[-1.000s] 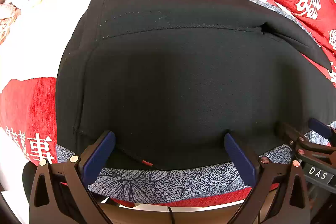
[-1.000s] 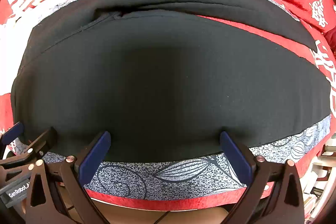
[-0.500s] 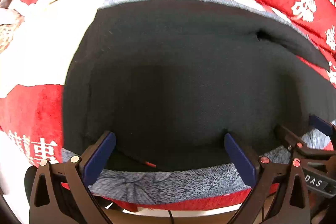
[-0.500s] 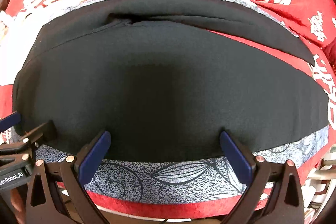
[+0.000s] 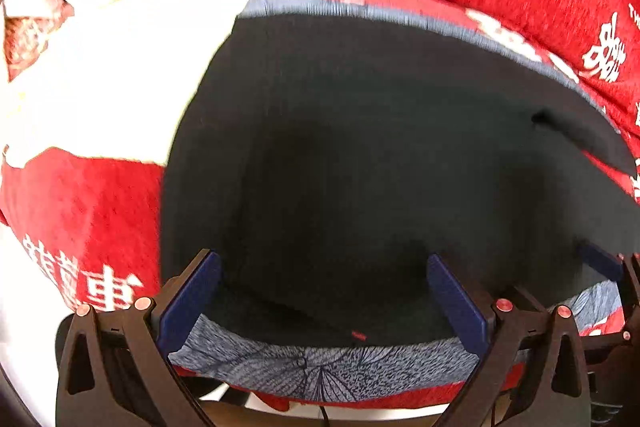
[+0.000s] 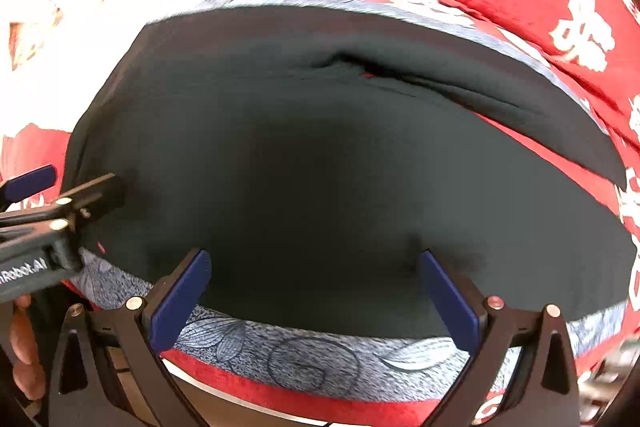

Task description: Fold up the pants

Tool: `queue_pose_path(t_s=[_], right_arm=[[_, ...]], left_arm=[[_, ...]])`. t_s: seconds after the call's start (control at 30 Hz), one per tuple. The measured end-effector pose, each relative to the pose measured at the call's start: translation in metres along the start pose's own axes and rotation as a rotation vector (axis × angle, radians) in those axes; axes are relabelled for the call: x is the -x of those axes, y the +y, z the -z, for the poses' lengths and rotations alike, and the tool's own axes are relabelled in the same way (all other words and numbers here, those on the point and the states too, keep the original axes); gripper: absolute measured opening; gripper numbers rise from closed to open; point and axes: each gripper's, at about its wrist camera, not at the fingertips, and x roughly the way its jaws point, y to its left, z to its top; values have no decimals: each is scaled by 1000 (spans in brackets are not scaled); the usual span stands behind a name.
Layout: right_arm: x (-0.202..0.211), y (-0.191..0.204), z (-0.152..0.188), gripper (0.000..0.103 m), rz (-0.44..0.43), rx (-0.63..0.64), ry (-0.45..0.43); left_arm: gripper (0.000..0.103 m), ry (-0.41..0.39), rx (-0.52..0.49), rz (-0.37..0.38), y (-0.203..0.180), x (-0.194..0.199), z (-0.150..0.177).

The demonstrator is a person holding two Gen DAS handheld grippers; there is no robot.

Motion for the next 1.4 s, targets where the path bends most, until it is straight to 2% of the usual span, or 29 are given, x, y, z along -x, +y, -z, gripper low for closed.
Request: queue_pose_path(t_s=[0.07, 0.13, 0.23, 0.3, 0.43, 0.5, 0.6, 0.77, 1.13, 1.4], right_arm=[[-4, -6, 5, 103, -3, -1, 1], [-1, -17, 12, 103, -18, -12, -24], [1, -36, 19, 103, 4, -38, -29], [3, -48, 23, 103, 16, -55, -33], [9, -65, 20, 103, 60, -95, -21], [14, -71, 12, 103, 81, -118, -38], [22, -76, -5, 103, 64, -131, -68], [28, -67, -31, 103, 59, -97, -102], [14, -49, -85, 103, 41, -72, -137], [5, -52, -118, 103, 37, -59, -146]], left_arm=[[103, 23, 0, 7, 0, -9, 5], [103, 7, 0, 20, 1, -9, 7], [103, 10, -5, 21, 1, -10, 5], [103, 7, -12, 8, -1, -9, 4], [103, -50, -52, -43, -8, 3, 4], [103, -64, -61, -38, -10, 6, -1], [103, -84, -72, -38, -14, 10, -12], [103, -94, -61, -33, -11, 12, -32], [103, -114, -48, -35, -14, 7, -76], [103, -106, -54, -34, -22, -5, -105]])
